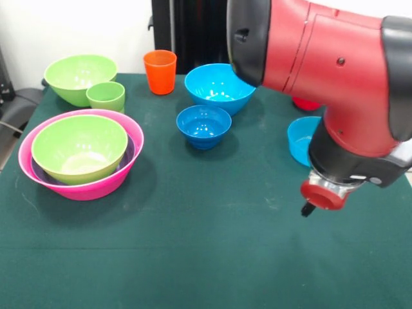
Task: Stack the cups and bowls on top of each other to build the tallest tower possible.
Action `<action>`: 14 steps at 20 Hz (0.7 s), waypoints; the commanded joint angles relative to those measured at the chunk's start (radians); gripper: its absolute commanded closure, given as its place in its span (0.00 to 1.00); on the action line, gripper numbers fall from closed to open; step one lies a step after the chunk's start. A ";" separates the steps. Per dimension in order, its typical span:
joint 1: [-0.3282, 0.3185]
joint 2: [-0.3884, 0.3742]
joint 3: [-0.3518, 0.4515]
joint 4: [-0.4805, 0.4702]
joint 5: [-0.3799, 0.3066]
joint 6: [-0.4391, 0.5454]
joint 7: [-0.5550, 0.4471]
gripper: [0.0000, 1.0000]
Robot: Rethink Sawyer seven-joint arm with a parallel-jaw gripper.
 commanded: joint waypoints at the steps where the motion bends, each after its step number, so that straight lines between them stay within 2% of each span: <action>1: -0.022 0.002 0.008 -0.098 0.044 0.119 0.288 0.00; 8: -0.022 0.002 -0.021 -0.131 0.084 0.160 0.312 0.00; 14: 0.006 -0.021 -0.034 -0.100 0.107 0.171 0.317 0.00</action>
